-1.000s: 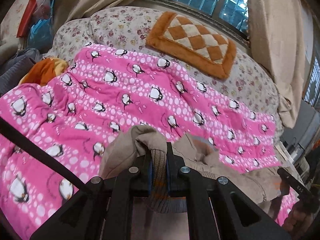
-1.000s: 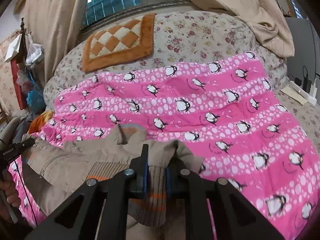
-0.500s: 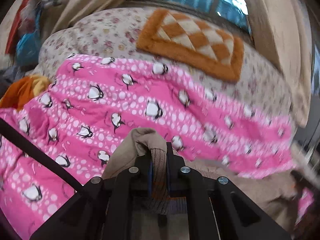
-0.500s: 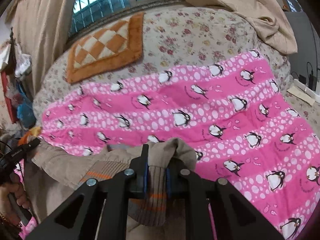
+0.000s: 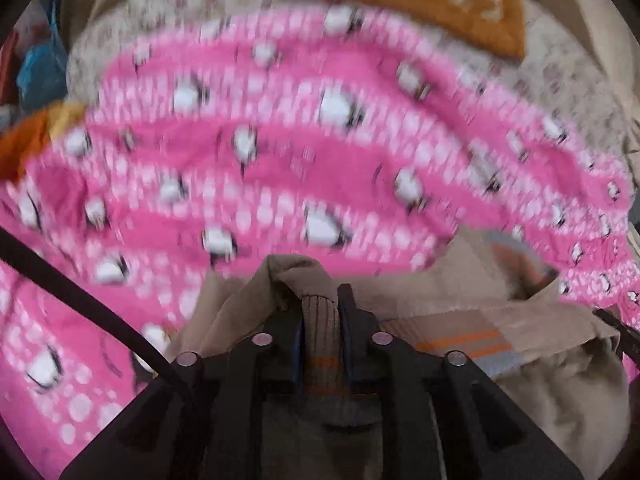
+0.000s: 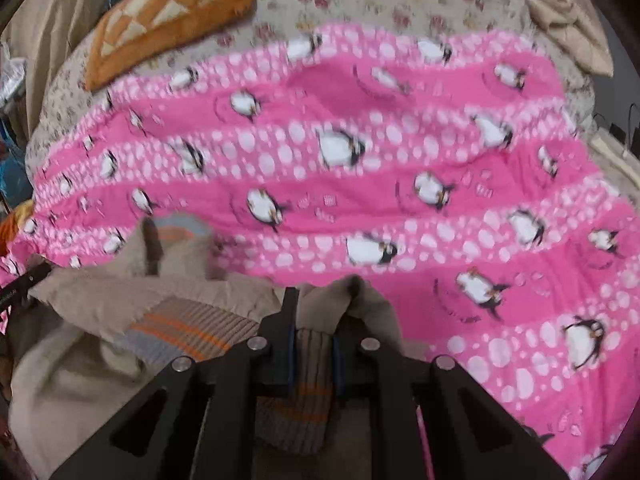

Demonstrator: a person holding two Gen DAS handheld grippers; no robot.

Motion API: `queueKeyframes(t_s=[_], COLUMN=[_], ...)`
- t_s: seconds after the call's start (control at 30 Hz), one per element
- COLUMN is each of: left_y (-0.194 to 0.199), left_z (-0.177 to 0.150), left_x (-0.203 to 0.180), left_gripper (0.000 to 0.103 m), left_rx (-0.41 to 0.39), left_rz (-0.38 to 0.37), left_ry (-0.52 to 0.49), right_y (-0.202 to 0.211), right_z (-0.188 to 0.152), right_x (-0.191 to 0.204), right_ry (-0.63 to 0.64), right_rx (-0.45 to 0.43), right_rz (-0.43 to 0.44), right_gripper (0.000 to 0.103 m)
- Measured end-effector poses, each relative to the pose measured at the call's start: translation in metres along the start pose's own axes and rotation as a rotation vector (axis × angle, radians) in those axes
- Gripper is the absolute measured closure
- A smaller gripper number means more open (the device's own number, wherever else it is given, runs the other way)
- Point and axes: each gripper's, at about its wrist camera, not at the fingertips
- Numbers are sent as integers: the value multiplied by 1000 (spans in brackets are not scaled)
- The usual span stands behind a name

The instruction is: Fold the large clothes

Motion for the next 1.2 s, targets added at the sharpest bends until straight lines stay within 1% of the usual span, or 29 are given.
queueKeyframes(t_s=[0.03, 0.07, 0.13, 0.23, 0.3, 0.43, 0.5, 0.57, 0.67, 0.73, 0.8, 0.87, 0.9, 0.93, 0.97, 1.0, 1.03, 1.07, 1.13, 1.2], left_y=[-9, -13, -13, -13, -12, -5, 2, 13, 37, 53, 69, 81, 86, 88, 88, 85, 80, 72, 59, 56], left_z=[0, 0, 0, -2, -3, -3, -1, 0, 3, 4, 1, -1, -2, -3, -5, -7, -8, -11, -13, -14], left_x=[4, 6, 7, 1, 0, 1, 3, 8, 23, 32, 36, 28, 18, 12, -1, -8, -15, -22, -32, -39], left_gripper=[99, 99, 98, 96, 94, 88, 85, 82, 78, 78, 78, 78, 83, 89, 91, 96, 101, 103, 103, 103], left_rx=[42, 63, 69, 71, 75, 94, 94, 85, 41, -4, -51, -86, -95, -95, -78, -63, -37, 3, 68, 98], left_rz=[-15, -27, -34, -24, -32, -54, -68, -84, -93, -67, -55, -87, -123, -141, -166, -171, -175, -187, -207, -242], left_ry=[22, 34, 53, 32, 37, 45, 52, 84, 162, 206, 218, 175, 125, 93, 33, 10, -14, -33, -42, -51], right_y=[-8, -16, -22, -28, -28, -18, -3, 18, 53, 72, 85, 95, 97, 95, 92, 87, 82, 75, 57, 36], right_z=[-1, -1, 0, 0, 0, 1, 2, 3, -2, -7, -12, -16, -18, -19, -20, -21, -23, -23, -22, -20], right_x=[-2, -3, -6, -8, -9, -9, -13, -16, -19, -20, -19, -14, -8, 2, 10, 19, 22, 26, 28, 24], right_ry=[-7, -14, -22, -33, -39, -75, -119, -154, -183, -195, -188, -156, -128, -75, -35, -1, 14, 20, 7, -44], right_rx=[28, 61, 88, 119, 123, 138, 123, 81, 15, -14, -29, -37, -34, -21, -3, 20, 37, 61, 125, 217], right_rz=[8, 18, 38, 70, 78, 98, 125, 167, 175, 186, 174, 181, 194, 215, 222, 213, 202, 194, 195, 256], right_gripper=[90, 90, 89, 84, 83, 76, 71, 55, 46, 44, 44, 45, 48, 63, 78, 81, 81, 81, 81, 81])
Point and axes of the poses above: each gripper's, at about its wrist camera, not at the fingertips, and y roughly against the way its jaws point, x to its left, z to its top, and after that the axes turned 8 degrees about x, right-handed
